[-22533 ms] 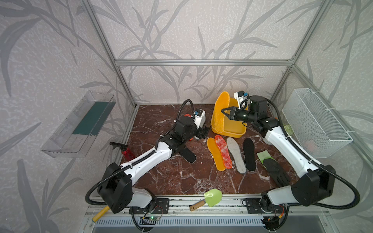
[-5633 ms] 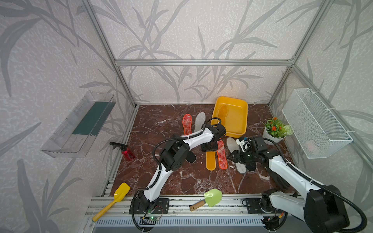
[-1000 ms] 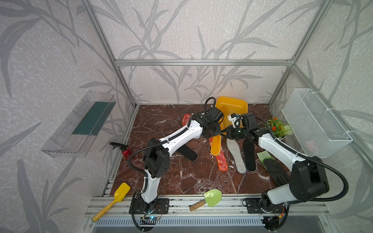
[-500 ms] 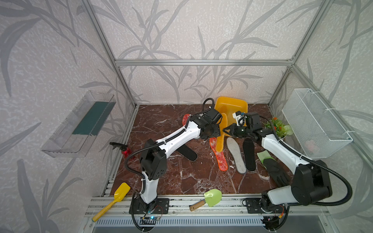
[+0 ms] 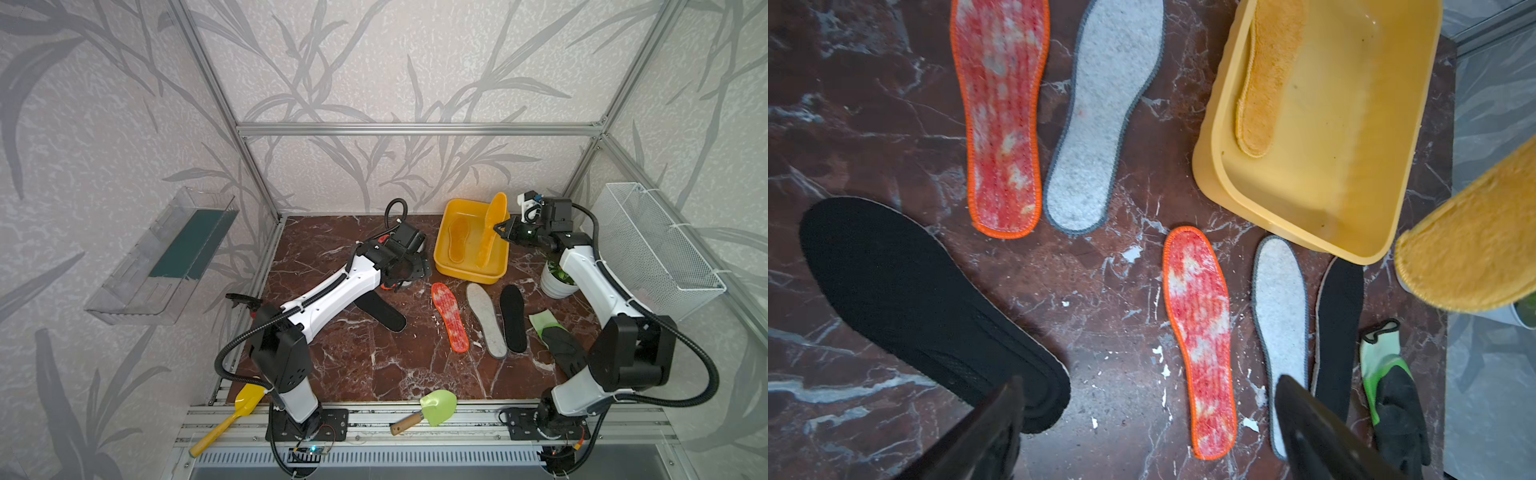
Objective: Put the insoles into the storage box
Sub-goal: Pick up the insole from the center of the board, then place the insole in the storage box.
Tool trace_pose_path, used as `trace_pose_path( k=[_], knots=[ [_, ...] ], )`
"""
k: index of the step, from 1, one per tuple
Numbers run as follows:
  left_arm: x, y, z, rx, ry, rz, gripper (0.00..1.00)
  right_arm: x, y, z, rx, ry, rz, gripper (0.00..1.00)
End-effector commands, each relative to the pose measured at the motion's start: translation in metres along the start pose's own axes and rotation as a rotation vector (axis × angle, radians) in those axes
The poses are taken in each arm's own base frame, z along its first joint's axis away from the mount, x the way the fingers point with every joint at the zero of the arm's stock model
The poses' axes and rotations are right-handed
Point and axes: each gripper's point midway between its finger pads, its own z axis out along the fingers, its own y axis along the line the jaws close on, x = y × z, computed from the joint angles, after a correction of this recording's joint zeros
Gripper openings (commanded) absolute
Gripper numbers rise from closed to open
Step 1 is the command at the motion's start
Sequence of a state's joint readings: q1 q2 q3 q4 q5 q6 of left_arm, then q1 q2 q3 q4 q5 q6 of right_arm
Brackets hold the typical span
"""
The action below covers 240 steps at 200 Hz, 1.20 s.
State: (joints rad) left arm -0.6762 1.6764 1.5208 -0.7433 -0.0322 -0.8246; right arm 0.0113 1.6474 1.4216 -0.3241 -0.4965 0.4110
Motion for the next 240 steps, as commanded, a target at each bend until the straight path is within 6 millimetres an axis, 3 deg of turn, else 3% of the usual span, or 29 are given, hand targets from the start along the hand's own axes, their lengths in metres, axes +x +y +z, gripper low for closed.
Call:
trace_pose_path(
  k=[1,26,97,240],
  knots=[
    [-0.009,-0.003,-0.017,0.042,-0.064,0.015,0.99,0.007,-0.023,0.025,0.049,0.061,-0.011,0.00],
    [-0.011,0.002,-0.022,0.051,-0.091,0.020,0.99,0.005,-0.037,0.043,0.084,0.091,-0.018,0.00],
    [-0.012,0.015,-0.016,0.039,-0.082,-0.015,0.99,0.014,-0.071,0.066,0.192,0.152,-0.034,0.00],
    [-0.012,0.013,-0.009,0.028,-0.056,-0.006,0.99,0.026,-0.091,0.115,0.226,0.229,0.036,0.00]
  ],
)
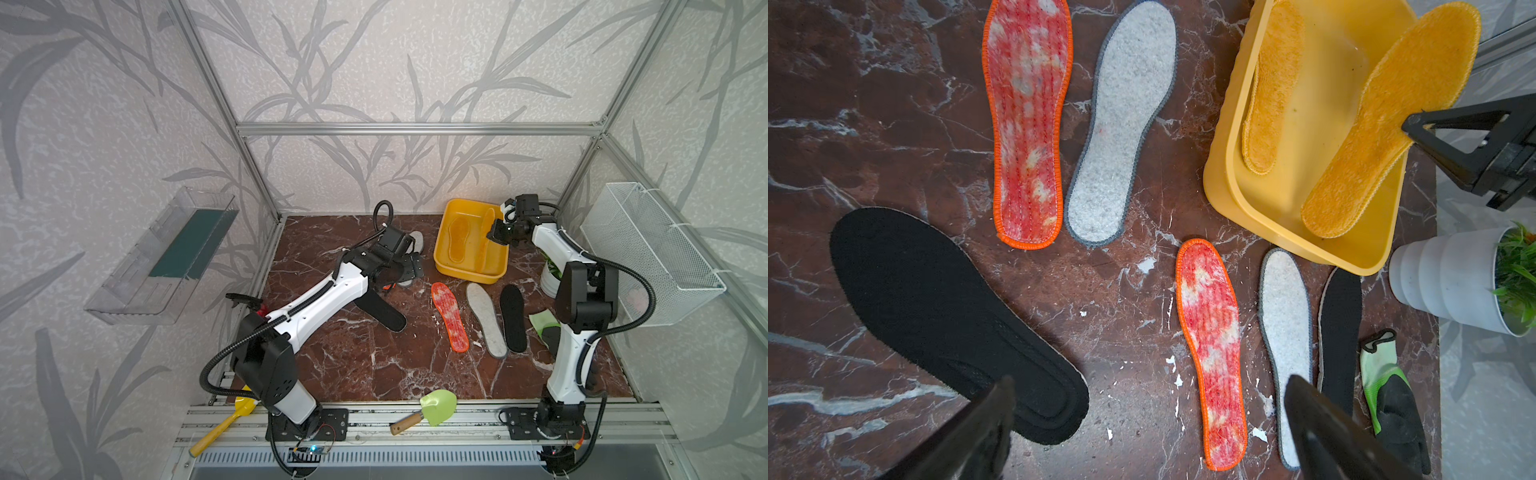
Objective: Put the insoles into the storage box
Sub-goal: Place the insole in the storage box.
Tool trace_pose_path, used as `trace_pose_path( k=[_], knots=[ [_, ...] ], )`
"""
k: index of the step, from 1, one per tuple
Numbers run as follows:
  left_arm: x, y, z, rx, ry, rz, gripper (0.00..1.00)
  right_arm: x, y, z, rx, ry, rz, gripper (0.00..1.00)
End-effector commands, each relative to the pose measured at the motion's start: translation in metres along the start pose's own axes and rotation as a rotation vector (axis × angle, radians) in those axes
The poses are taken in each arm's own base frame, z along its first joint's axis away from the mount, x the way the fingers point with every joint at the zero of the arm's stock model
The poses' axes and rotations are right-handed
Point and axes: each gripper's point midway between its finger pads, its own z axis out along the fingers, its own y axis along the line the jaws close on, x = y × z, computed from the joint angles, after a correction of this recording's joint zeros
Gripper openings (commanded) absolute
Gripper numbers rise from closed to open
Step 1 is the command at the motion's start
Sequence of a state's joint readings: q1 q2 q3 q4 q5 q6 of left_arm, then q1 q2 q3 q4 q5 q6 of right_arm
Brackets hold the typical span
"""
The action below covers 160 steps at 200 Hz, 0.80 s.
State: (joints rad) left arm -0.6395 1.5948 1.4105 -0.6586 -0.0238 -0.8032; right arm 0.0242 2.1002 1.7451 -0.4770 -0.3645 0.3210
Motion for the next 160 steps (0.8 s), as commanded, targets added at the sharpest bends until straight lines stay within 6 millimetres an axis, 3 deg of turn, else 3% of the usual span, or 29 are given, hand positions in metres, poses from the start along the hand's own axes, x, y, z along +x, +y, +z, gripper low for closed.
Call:
trace_pose_path(
  k=[1,47,122,160],
  knots=[
    [-0.007,-0.003,-0.002,-0.002,-0.009,0.008,0.99,0.004,0.000,0.009,0.020,0.032,0.014,0.00],
    [-0.006,-0.001,0.001,-0.005,-0.002,0.007,0.99,0.004,0.000,0.020,0.071,0.052,0.005,0.00],
    [-0.009,0.000,0.002,0.002,0.002,0.006,0.99,0.007,-0.020,0.032,0.178,0.121,0.036,0.00],
    [-0.015,-0.002,-0.007,0.006,-0.014,0.025,0.99,0.003,-0.019,0.032,0.210,0.138,0.014,0.00]
  ],
)
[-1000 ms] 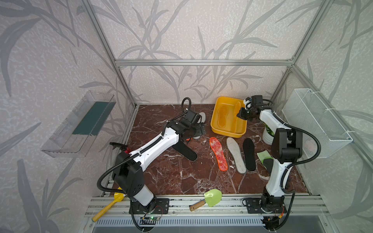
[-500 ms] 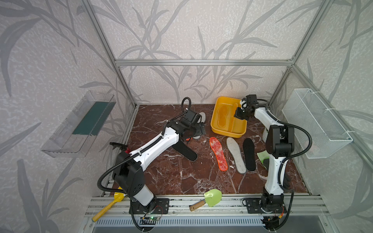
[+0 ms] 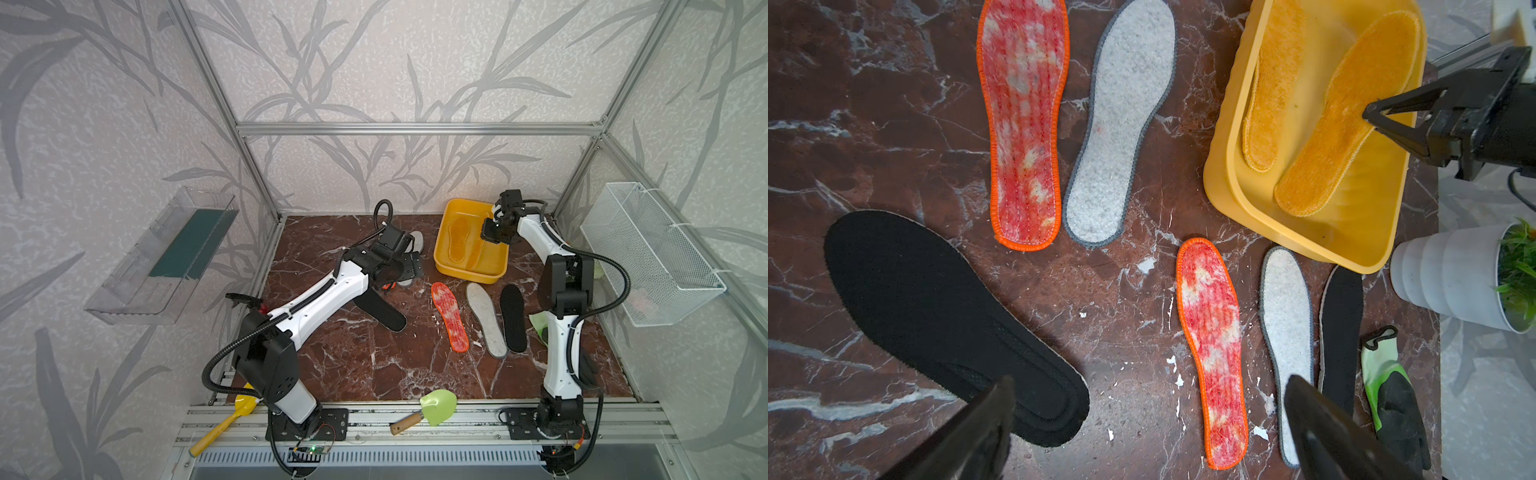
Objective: Put the insoles into the storage box
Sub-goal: Place the insole in the storage box.
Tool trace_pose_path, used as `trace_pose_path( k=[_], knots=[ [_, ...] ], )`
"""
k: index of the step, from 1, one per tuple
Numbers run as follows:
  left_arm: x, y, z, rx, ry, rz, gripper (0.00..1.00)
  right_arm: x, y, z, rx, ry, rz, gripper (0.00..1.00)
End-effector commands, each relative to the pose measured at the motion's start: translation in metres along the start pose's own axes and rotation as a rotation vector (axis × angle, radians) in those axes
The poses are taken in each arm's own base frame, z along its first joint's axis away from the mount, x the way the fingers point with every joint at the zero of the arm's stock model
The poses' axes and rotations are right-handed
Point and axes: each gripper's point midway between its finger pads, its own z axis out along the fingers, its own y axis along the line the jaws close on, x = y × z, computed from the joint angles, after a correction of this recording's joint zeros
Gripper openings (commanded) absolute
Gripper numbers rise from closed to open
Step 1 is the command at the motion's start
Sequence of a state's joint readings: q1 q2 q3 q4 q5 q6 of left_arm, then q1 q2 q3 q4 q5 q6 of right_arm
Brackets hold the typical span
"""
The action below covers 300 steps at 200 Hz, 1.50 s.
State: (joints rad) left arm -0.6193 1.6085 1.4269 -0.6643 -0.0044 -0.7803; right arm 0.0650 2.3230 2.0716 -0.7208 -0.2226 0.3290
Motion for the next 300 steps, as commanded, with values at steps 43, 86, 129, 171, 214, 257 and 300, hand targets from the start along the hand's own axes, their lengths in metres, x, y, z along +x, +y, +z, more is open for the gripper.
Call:
trace_pose_path(
  k=[43,86,129,171,214,257,300],
  knots=[
    [-0.007,0.005,-0.013,0.002,-0.037,-0.008,0.99,0.007,-0.010,0.001,0.073,0.052,-0.014,0.00],
    [-0.006,0.006,-0.011,-0.004,-0.033,-0.006,0.99,0.007,-0.015,0.006,0.100,0.066,-0.039,0.00],
    [-0.007,0.006,-0.009,-0.005,-0.027,-0.008,0.99,0.006,-0.015,0.011,0.103,0.082,-0.056,0.02],
    [-0.006,0.008,-0.007,-0.010,-0.022,-0.009,0.99,0.000,-0.017,0.009,0.123,0.073,-0.065,0.10],
    [-0.007,0.009,-0.006,-0.010,-0.021,-0.011,0.99,-0.005,-0.015,0.007,0.125,0.069,-0.065,0.20],
    [-0.008,0.012,-0.007,-0.016,-0.025,-0.014,0.99,-0.010,-0.011,-0.004,0.124,0.052,-0.066,0.43],
    [-0.007,0.013,-0.007,-0.016,-0.023,-0.019,0.99,-0.014,-0.001,-0.019,0.101,0.027,-0.083,0.49]
  ],
)
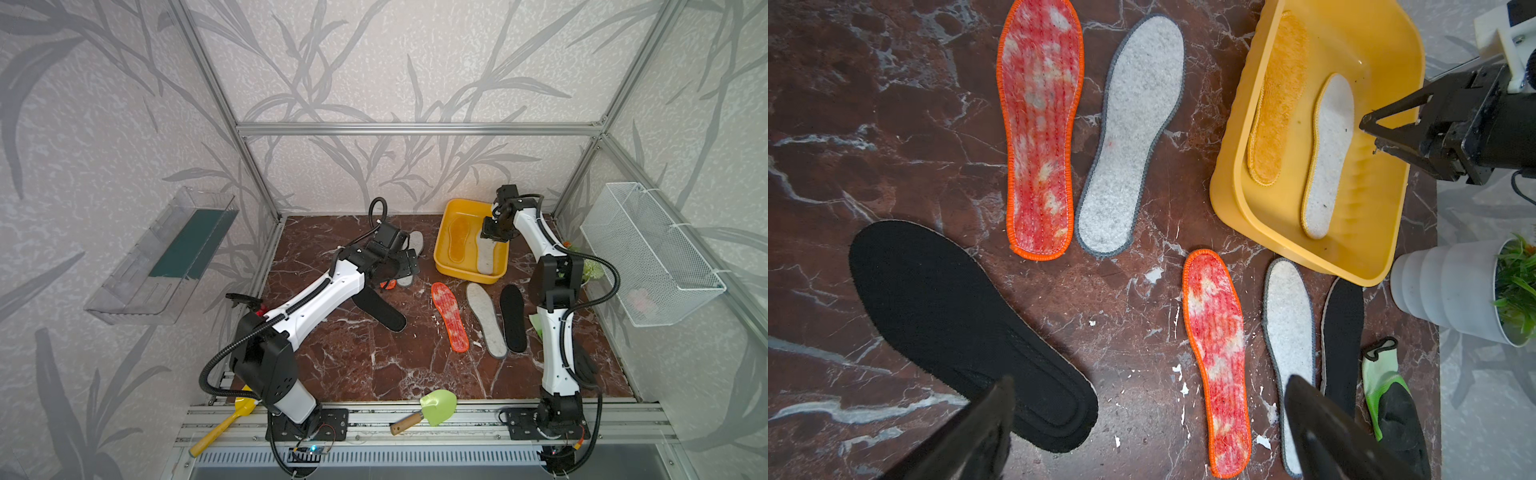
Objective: Put the insoles into the storage box
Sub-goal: Place the insole in the storage box, then pick up the insole from the storage box.
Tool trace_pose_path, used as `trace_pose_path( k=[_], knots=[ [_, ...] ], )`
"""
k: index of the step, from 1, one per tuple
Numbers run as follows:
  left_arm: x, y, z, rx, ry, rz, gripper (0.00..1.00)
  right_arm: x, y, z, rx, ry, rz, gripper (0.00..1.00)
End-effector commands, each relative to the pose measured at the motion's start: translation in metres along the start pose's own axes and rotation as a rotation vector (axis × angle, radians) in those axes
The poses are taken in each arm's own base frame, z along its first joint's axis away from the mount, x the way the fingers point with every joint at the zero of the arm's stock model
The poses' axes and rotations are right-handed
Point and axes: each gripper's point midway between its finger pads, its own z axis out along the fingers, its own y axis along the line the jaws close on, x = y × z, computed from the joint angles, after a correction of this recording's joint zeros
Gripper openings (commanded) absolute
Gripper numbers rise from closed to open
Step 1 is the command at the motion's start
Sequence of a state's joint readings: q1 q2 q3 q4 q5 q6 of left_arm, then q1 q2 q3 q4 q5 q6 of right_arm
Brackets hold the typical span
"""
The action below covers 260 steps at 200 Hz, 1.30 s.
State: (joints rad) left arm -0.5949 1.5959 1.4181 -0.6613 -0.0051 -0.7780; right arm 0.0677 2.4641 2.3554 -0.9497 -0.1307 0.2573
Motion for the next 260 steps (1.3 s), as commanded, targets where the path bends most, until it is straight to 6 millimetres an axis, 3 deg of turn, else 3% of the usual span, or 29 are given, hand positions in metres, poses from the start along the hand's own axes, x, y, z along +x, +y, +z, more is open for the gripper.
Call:
trace_pose_path(
  k=[1,37,65,101,136,172,200,232,258,260],
  knots=[
    [0.000,0.005,-0.005,-0.009,-0.009,-0.001,0.99,-0.006,0.010,-0.023,-0.010,-0.030,-0.024,0.49],
    [0.001,0.006,-0.005,-0.011,-0.006,-0.004,0.99,-0.005,0.022,-0.038,-0.048,-0.046,-0.050,0.51],
    [0.004,0.010,0.000,-0.016,0.004,-0.012,0.99,0.000,0.040,-0.060,-0.131,-0.072,-0.079,0.51],
    [0.009,0.012,0.011,0.003,0.045,-0.031,0.99,0.009,0.063,-0.114,-0.249,-0.134,-0.112,0.51],
    [0.016,0.014,0.020,0.007,0.079,-0.039,0.99,0.033,0.084,-0.168,-0.334,-0.150,-0.172,0.52],
    [0.018,0.014,0.021,0.009,0.089,-0.045,0.99,0.064,0.085,-0.200,-0.360,-0.164,-0.177,0.52],
    [0.018,0.015,0.019,0.008,0.084,-0.058,0.99,0.088,0.081,-0.207,-0.339,-0.161,-0.171,0.53],
    [0.020,0.013,0.018,0.028,0.091,-0.069,0.99,0.105,0.075,-0.187,-0.228,-0.129,-0.172,0.54],
    [0.022,0.010,0.017,0.061,0.087,-0.079,0.99,0.105,0.071,-0.172,-0.128,-0.102,-0.169,0.54],
    [0.023,0.010,0.017,0.060,0.089,-0.080,0.99,0.105,0.070,-0.163,-0.117,-0.084,-0.167,0.54]
  ],
)
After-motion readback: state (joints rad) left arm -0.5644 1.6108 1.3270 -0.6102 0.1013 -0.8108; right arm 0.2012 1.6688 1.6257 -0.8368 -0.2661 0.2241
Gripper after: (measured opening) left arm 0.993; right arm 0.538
